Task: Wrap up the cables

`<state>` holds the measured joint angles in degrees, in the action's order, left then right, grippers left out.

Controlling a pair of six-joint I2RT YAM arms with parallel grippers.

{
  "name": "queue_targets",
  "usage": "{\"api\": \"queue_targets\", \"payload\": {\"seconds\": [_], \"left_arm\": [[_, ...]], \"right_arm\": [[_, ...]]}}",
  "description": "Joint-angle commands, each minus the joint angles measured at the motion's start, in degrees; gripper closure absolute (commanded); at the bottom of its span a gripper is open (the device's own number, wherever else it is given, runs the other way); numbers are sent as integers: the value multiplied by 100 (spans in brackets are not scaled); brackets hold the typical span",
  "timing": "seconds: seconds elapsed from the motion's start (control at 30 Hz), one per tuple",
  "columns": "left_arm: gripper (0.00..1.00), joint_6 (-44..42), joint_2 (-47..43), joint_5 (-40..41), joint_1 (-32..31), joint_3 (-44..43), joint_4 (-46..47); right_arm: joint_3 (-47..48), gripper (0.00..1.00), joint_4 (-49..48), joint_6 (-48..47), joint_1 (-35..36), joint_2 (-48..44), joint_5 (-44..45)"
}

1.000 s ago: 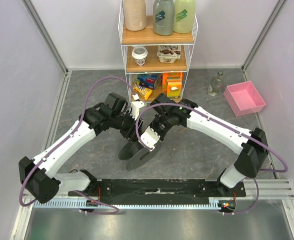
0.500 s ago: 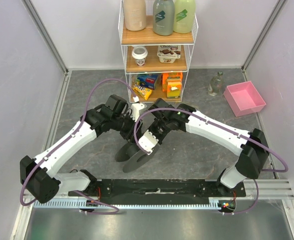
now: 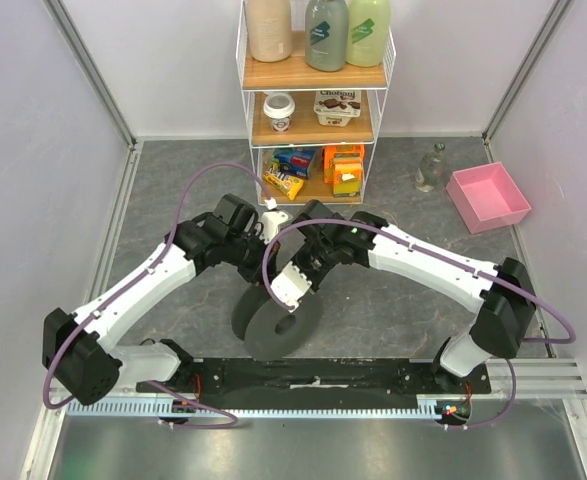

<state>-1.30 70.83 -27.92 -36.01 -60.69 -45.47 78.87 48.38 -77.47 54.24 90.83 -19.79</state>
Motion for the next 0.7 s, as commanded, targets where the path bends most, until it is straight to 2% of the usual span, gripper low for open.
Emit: {"api": "queue_targets", "payload": {"seconds": [0.0, 0.13, 0.17, 0.27, 0.4, 0.57, 0.67], "left_arm": [[98, 16, -34, -73, 6, -49, 47], [98, 33, -192, -29, 6, -75, 39], [99, 42, -253, -55, 6, -75, 39], [98, 7, -464, -117, 24, -92, 39], [98, -98, -658, -47, 94, -40, 3], [98, -265, -631, 68, 296, -189, -49], [98, -458, -649, 112, 314, -233, -111]], "right_arm": [[-12, 90, -215, 144, 52, -47, 19], [-30, 35, -268, 460, 8, -126, 160], [-30, 27, -303, 565, -53, -179, 116], [-3, 19, -356, 864, -430, -319, -94], [-178, 7, -373, 1234, -1387, -513, -569], [-740, 5, -364, 1498, -2354, -812, -868], [-847, 8, -391, 1936, -3092, -847, -1140]]}}
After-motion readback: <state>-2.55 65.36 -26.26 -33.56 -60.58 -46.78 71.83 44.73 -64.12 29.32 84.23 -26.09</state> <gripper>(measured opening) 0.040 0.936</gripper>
